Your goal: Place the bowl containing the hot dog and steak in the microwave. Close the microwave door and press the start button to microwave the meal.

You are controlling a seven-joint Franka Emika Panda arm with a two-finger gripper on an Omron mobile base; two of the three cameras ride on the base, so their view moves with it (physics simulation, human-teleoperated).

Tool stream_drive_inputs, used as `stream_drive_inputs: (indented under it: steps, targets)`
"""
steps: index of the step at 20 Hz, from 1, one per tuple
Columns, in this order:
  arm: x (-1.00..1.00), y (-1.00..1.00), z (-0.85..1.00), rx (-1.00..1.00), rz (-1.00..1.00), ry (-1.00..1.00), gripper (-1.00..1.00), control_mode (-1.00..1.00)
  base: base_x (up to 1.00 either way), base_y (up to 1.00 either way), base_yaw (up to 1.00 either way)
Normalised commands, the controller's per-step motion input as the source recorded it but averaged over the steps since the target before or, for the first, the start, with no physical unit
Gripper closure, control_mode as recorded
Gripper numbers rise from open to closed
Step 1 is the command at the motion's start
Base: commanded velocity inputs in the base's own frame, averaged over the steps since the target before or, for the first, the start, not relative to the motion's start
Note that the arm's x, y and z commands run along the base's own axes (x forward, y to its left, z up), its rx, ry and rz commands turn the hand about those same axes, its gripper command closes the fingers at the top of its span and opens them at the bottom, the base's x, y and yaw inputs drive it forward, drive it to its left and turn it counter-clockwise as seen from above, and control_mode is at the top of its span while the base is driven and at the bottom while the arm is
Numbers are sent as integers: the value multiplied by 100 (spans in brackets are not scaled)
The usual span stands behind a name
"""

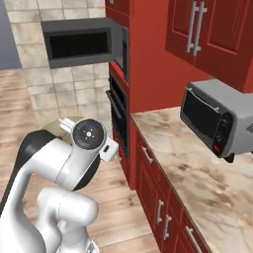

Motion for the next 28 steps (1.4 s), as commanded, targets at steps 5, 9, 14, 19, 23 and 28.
stream_drive_inputs:
  steps: [5, 9, 14, 19, 23, 28]
  targets:
    - [0, 0, 0, 0, 0, 0, 100, 100, 70, 63, 16]
    - [0, 0, 0, 0, 0, 0, 100, 100, 67, 38, 0]
    - [0, 0, 0, 0, 0, 0, 100, 100, 49, 26, -22]
    - [0, 0, 0, 0, 0, 0, 100, 100, 50, 33, -35]
    - [0, 0, 0, 0, 0, 0, 100, 100, 49, 47, -40]
    - [0, 0, 0, 0, 0, 0, 100, 100, 50, 57, -40]
